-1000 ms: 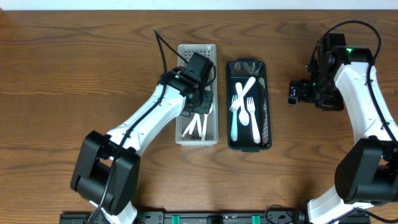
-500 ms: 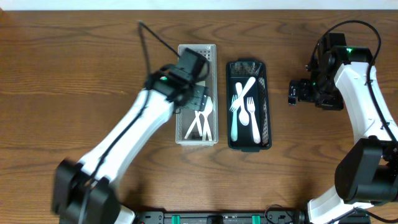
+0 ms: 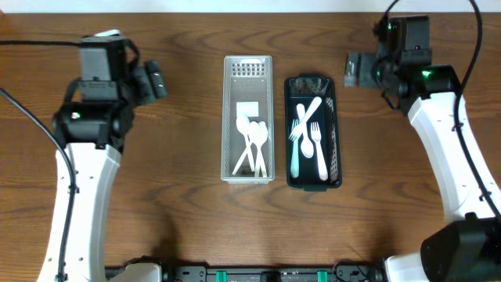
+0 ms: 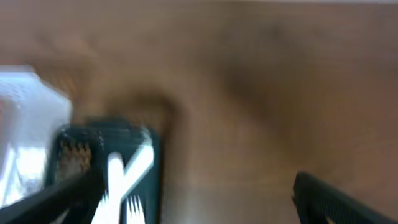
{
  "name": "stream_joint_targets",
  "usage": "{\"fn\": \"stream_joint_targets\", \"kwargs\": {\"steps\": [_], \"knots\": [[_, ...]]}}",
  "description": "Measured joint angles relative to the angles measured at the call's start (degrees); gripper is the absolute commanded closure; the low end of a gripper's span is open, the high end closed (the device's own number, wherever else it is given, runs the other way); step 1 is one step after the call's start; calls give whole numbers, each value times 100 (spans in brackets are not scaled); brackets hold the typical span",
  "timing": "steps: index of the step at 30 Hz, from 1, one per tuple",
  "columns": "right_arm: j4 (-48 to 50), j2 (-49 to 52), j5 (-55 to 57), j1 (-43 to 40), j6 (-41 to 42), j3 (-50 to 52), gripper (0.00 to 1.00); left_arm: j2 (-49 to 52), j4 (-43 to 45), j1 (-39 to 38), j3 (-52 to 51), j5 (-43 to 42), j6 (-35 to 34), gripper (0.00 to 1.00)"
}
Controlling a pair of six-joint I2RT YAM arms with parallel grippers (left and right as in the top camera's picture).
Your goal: Pack container
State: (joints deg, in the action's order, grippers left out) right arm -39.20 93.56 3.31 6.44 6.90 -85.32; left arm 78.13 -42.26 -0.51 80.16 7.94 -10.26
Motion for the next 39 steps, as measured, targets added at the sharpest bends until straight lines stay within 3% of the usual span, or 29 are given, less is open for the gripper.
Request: {"fn": "stream_joint_targets", "kwargs": {"steps": [4, 13, 17, 21, 27, 34, 39], "knots": [[741, 2, 361, 22, -68, -2, 1, 22, -22, 214, 0, 0, 0, 2], [111, -142, 763, -11, -348, 35, 1, -13, -223, 304, -15, 0, -2, 2], [131, -868, 813, -42, -356, 396, 1, -461, 68, 299, -424, -2, 0, 2], [341, -2271, 852, -55, -365, 1147, 1, -1534, 656, 184, -1283, -2, -4, 2], [645, -4590, 890, -44, -372, 3084, 1, -3713, 1215, -234, -2953, 42, -2, 2], [654, -6599, 898, 70, -372, 5368, 1, -6002, 1189, -374, -4754, 507, -4, 2], [708, -7431, 831, 98, -369, 6288, 1, -6953, 903, -374, -5539, 638, -17, 2]]}}
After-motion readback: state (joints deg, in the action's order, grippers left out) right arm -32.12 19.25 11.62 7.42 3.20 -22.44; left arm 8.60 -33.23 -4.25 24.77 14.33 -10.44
